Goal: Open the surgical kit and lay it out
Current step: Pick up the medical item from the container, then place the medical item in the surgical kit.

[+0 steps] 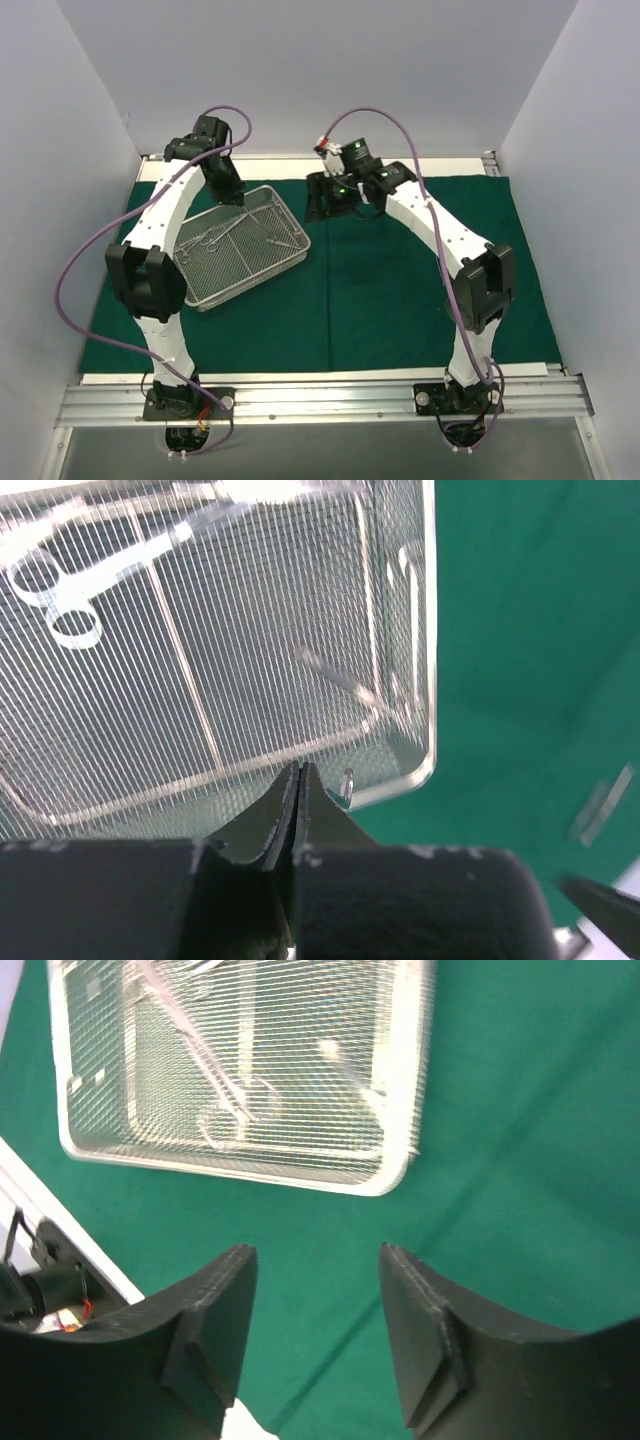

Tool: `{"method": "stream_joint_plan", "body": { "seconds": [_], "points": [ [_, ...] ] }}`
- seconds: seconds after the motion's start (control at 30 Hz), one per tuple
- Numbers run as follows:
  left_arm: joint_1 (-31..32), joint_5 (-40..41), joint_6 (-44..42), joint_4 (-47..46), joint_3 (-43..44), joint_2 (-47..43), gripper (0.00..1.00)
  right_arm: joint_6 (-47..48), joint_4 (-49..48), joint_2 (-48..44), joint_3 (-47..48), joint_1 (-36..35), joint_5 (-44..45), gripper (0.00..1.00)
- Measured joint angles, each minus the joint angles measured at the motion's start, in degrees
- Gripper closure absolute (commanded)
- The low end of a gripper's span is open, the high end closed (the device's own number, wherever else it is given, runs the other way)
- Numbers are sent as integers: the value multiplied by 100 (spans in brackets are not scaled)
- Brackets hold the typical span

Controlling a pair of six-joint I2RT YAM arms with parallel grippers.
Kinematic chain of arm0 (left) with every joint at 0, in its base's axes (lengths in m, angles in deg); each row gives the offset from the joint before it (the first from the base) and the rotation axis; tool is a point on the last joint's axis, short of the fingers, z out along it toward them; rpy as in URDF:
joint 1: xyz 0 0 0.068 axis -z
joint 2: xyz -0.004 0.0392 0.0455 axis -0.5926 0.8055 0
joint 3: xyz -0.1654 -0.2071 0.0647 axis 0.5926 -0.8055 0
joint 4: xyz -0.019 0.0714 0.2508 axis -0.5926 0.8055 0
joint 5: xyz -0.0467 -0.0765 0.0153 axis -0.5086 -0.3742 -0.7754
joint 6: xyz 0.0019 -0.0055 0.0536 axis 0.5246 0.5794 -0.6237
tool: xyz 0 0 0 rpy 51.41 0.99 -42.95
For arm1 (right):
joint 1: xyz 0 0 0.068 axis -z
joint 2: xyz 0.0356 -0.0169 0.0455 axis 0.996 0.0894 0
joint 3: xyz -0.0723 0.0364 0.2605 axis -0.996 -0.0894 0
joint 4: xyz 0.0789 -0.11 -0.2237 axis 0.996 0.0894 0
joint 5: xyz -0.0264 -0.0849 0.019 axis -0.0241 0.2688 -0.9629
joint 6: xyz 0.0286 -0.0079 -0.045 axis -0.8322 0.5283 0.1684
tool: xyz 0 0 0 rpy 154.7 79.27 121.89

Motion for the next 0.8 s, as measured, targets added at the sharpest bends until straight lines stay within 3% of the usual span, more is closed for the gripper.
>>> {"method": "stream_joint_plan", "body": {
  "seconds": [0.2, 0.37, 0.8],
  "points": [
    [153, -315, 149, -61, -748, -817, 98, 280, -459, -37, -63, -748, 17, 43],
    [254, -595, 70, -240, -1399, -1307, 98, 457, -772, -37, -66, -680, -573, 43],
    [297, -1274, -402, -402, -1700, -2413, 98, 866, -951, -37, -291, -721, -2124, 39]
  ]
}}
